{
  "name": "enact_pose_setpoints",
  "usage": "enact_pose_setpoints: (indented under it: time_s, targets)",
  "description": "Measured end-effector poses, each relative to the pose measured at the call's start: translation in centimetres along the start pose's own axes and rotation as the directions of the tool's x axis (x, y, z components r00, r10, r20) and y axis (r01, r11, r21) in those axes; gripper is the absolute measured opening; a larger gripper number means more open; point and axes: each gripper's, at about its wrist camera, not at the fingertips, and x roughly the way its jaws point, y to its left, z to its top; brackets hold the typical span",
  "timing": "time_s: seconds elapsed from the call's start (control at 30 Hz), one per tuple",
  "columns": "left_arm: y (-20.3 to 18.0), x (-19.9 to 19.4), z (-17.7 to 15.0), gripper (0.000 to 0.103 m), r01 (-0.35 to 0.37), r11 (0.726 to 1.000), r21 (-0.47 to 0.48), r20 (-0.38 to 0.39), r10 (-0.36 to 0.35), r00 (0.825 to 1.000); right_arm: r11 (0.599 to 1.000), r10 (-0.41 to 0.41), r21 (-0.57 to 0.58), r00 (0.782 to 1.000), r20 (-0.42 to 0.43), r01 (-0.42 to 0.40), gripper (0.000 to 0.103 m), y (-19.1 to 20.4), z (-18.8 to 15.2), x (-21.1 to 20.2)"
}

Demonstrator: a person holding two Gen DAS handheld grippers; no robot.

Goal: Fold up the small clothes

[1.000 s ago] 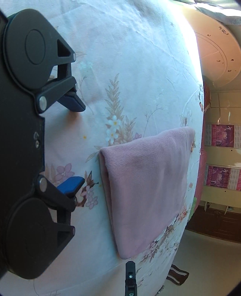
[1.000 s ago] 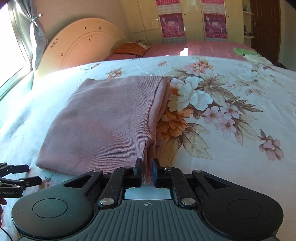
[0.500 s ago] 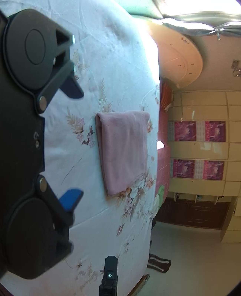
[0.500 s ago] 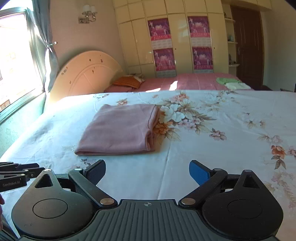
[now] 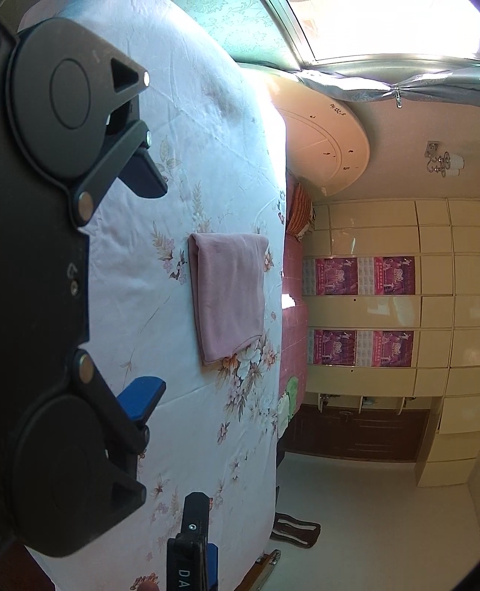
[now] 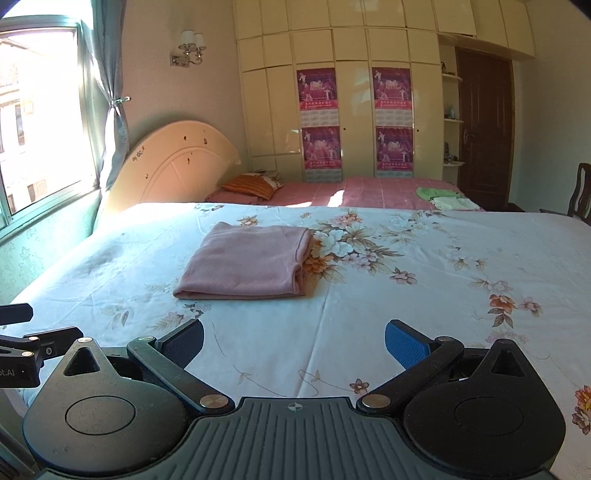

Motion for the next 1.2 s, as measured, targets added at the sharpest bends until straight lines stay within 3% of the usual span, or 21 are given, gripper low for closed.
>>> enact_pose_setpoints:
  time_s: [0.57,1.2]
  targets:
    - [-1.6,-2.1,0.4,0.103,0.02,1.0,0.021,0.064,-0.021,0.998,1.0,-0.004,-0.009,0.998,0.065,0.005,0.103,-1.2,0.5,-3.0]
    - [-1.5,-2.0,0.5,0.103,0.03,1.0,0.008,0.065,-0.031,0.997,1.0,-0.006,-0.024,0.999,0.048,0.007,0.103,-1.3,0.1,-2.8]
